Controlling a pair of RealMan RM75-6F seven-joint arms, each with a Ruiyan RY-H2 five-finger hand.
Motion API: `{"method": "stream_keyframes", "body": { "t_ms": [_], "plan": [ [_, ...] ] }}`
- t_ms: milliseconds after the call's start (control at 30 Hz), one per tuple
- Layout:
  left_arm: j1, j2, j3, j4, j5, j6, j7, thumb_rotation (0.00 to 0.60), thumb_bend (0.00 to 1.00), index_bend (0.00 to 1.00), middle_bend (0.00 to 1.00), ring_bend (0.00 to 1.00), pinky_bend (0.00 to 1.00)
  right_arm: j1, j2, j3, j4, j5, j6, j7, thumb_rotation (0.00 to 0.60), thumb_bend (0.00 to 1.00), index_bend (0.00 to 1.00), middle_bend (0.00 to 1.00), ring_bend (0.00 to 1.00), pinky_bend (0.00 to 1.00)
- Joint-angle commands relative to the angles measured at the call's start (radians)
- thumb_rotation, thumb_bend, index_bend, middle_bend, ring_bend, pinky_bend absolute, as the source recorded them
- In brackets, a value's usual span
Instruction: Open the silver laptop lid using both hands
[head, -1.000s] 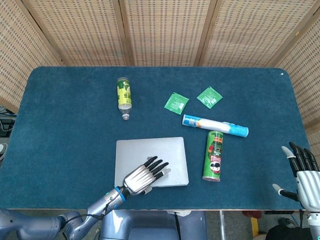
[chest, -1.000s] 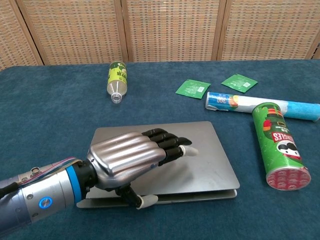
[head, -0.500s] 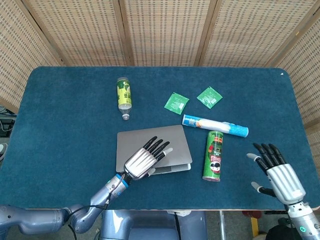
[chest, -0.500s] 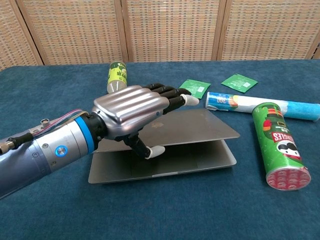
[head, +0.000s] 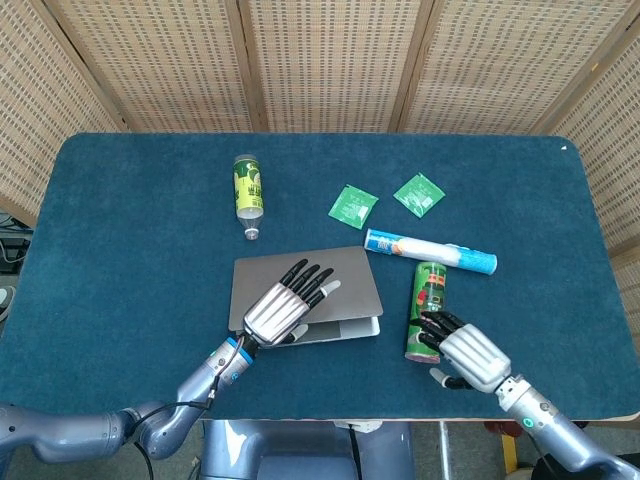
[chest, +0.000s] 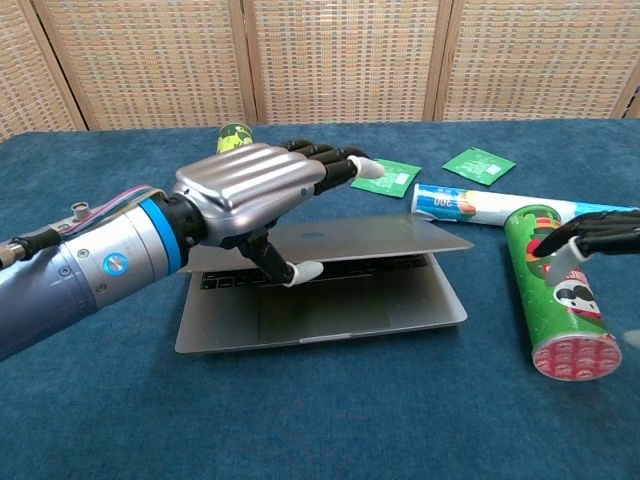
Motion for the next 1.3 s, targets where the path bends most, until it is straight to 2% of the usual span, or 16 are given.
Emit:
{"method": "stream_keyframes", "body": {
  "t_ms": [33,333,700,900,1167,1300],
  "plan": [
    [0.001,0.027,-0.005,-0.020,-0.006,0.014,-0.025,0.600,0.34,0.00,0.00,0.00,0.00,0.054,-0.057,0.010,0.007,0.033,-0.062,0.031,0.600,0.59,0.29,0.22,0.14,0.20],
    [-0.011,0.050,-0.007,-0.014,-0.031,0.021,-0.065,0.600,0.34,0.00,0.00,0.00,0.00,0.113,-0.139,0.024,0.020,0.099,-0.126,-0.005,0.600,0.67,0.28,0.20,0.14,0.20],
    [-0.019,0.066,-0.002,-0.013,-0.043,0.036,-0.107,0.600,0.34,0.00,0.00,0.00,0.00,0.156,-0.230,0.055,0.058,0.212,-0.201,-0.132,0.600,0.71,0.25,0.19,0.14,0.20],
    [-0.024,0.075,0.002,-0.006,-0.047,0.042,-0.120,0.600,0.34,0.00,0.00,0.00,0.00,0.164,-0.265,0.058,0.072,0.267,-0.222,-0.240,0.600,0.68,0.25,0.23,0.14,0.20],
    [-0.028,0.079,0.003,-0.011,-0.054,0.049,-0.140,0.600,0.34,0.00,0.00,0.00,0.00,0.168,-0.287,0.068,0.073,0.337,-0.233,-0.345,0.600,0.67,0.29,0.33,0.20,0.20],
    [-0.034,0.075,0.006,-0.010,-0.057,0.050,-0.145,0.600,0.34,0.00,0.00,0.00,0.00,0.171,-0.295,0.064,0.063,0.369,-0.243,-0.392,0.600,0.67,0.30,0.34,0.21,0.20]
  ]
}}
